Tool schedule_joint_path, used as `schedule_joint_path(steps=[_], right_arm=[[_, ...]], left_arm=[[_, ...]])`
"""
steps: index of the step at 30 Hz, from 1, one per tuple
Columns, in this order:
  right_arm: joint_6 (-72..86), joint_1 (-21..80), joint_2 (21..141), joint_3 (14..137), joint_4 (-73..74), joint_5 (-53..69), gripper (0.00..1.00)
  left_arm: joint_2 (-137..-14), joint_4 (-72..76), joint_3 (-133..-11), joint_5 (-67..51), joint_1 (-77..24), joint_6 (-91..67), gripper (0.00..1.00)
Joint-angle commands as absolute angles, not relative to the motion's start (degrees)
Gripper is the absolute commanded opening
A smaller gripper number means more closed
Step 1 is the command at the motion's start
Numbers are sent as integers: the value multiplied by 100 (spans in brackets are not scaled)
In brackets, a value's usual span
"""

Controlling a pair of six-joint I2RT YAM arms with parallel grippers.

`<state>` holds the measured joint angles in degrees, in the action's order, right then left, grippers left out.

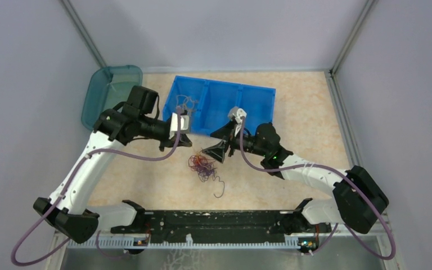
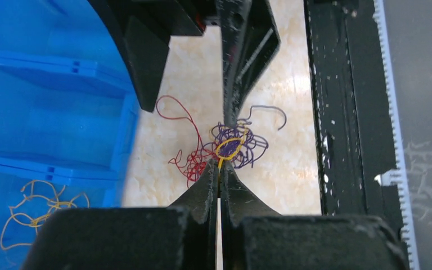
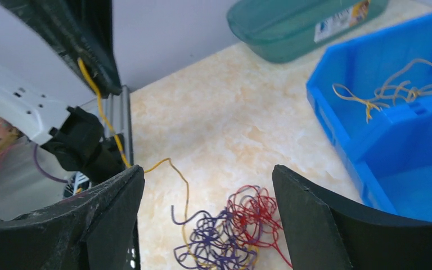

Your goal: Untangle the cables

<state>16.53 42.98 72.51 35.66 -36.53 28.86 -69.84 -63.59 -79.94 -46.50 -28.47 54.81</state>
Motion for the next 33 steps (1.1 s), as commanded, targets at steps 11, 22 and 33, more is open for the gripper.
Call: schedule_joint_path(steps=[11, 22, 33], right_arm=[[2450, 4509, 7727, 4268, -5828, 3167, 81], [2559, 4804, 8451, 4384, -6172, 2580, 72], [2716, 4836, 8597, 3363, -6652, 2048, 71]], left_arm=[[-7049, -4803, -9310, -5197, -2848, 2994, 1], [-7149, -3770, -10276, -5149, -2852, 1882, 1], [-7063, -2056, -10880, -4061, -2850, 1477, 1]])
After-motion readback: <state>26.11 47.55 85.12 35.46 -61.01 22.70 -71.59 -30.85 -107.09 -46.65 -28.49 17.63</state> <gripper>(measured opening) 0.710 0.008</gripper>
